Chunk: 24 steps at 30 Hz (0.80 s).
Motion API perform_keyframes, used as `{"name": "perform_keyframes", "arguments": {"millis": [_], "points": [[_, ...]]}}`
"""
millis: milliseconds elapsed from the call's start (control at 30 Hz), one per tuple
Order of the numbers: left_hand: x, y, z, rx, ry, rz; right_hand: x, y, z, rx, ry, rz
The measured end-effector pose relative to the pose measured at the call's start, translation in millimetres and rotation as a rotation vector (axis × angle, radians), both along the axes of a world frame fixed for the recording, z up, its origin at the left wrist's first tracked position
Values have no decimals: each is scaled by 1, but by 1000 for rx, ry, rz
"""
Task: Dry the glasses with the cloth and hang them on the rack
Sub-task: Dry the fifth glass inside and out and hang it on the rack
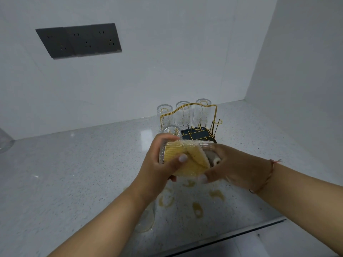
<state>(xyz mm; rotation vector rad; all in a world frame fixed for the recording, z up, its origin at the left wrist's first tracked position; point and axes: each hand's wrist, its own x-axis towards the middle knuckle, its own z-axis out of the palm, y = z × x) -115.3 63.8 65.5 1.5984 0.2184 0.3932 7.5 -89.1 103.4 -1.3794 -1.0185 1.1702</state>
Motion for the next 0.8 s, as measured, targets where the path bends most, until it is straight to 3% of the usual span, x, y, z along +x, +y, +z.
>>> {"name": "perform_keyframes", "arguments": {"millis": [33,100,133,233,267,333,400,433,567,633,700,767,800], "points": [[-1,2,1,49,-4,-6,0,1,-1,4,-12,-16],[-1,7,3,83,41,-34,-2,3,-3,-3,-221,-46],[-1,9,5,34,82,-54,-2,3,-3,0,-414,-47],[0,10,13,-371,266,-91,1,6,-17,14,-1302,-33],[-1,8,15,-462,305,-84,1,8,-23,33,-1515,-28],[0,5,13,-461,294,-32,-4,10,-24,37,-1619,6],[2,4,10,-370,218,3,-9,12,-16,63,-1474,-5],[2,5,9,-321,178,7,-9,13,-13,84,-1312,-18],[-1,9,1,-54,23,31,-6,10,-1,23,-178,33],[-2,11,-1,71,-14,9,-3,10,-7,-16,252,26],[0,16,0,136,44,-41,-2,12,-11,-52,365,-44],[0,23,0,259,131,-86,0,11,-14,-105,296,-148],[0,26,0,415,173,-76,2,10,-15,-131,241,-191]]}}
